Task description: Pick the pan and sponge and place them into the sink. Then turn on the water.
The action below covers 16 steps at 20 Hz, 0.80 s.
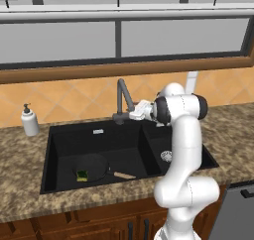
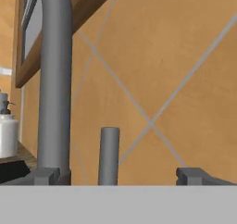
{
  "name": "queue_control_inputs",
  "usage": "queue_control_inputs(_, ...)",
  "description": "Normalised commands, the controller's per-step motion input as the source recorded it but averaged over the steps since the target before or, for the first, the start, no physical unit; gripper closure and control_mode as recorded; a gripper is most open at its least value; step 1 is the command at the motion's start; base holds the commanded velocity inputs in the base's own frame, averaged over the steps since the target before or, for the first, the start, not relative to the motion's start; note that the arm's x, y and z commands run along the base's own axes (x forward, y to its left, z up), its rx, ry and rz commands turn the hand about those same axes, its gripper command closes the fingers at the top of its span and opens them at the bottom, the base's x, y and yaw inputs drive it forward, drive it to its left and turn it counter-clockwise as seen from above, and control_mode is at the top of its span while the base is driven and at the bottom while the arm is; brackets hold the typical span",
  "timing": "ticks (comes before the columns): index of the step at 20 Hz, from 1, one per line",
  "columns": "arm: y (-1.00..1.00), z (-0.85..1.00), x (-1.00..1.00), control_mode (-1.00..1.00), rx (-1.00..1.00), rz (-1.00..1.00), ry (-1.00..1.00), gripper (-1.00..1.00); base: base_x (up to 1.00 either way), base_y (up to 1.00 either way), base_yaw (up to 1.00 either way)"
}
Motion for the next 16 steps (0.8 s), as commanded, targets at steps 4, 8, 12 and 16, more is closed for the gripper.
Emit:
queue_control_inputs(4,-0.27,-0.11,0.46,-1.00,0.03,0.00,0.00,-1.00,0.00,0.00,0.00)
queue_control_inputs(8,-0.02,-0.09,0.62,-1.00,0.00,0.00,0.00,-1.00,0.00,0.00,0.00)
queue_control_inputs(12,0.00,-0.01,0.49,-1.00,0.02,0.00,0.00,-1.00,0.00,0.00,0.00)
queue_control_inputs(16,-0.24,0.00,0.30,-1.00,0.12,0.00,0.00,1.00,0.00,0.00,0.00)
